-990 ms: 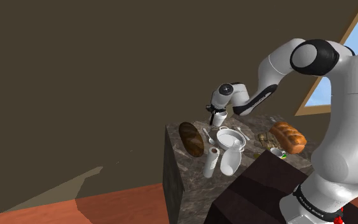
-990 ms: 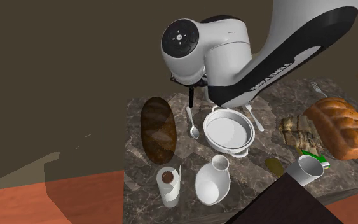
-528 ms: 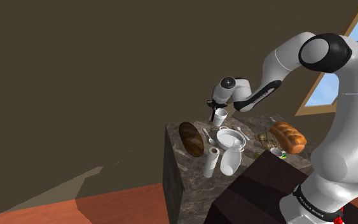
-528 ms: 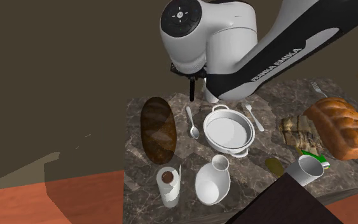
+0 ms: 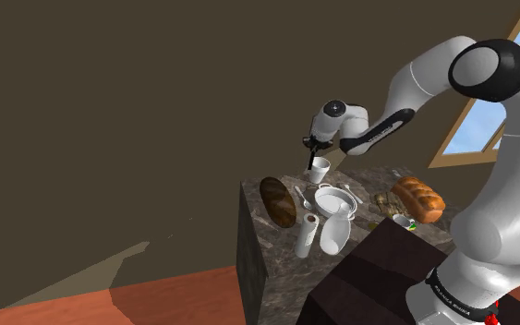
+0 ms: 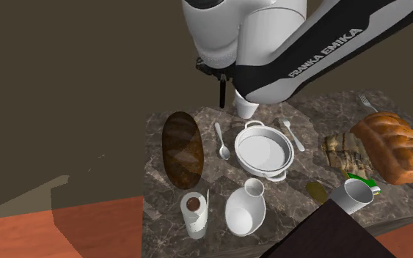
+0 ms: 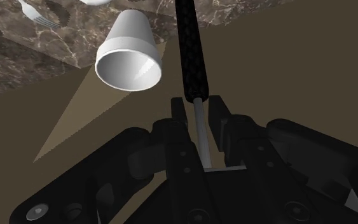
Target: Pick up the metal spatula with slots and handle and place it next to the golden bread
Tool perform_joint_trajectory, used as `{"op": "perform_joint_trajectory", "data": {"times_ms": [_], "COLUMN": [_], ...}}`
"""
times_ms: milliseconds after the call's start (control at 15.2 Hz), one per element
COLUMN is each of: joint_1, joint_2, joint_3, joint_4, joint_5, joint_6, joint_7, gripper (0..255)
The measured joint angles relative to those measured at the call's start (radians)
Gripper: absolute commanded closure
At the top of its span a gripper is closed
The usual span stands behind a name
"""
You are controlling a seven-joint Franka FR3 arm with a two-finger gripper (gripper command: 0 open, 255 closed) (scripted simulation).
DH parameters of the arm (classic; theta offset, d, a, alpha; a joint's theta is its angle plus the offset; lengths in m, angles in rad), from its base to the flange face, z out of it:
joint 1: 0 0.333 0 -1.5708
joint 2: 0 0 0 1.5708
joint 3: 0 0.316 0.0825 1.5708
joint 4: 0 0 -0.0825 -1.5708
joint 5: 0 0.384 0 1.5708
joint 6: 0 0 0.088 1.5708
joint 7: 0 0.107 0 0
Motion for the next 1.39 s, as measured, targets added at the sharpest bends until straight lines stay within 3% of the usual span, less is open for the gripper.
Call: {"op": "perform_joint_trajectory", "data": {"times_ms": [1386], "joint_1": [-0.085], "joint_2": [-0.203], "joint_3": [0.116], "joint_4": [-0.028], "joint_5": [0.375], "joint_6": [-0.084], "joint_7": [-0.356], "gripper": [255]}}
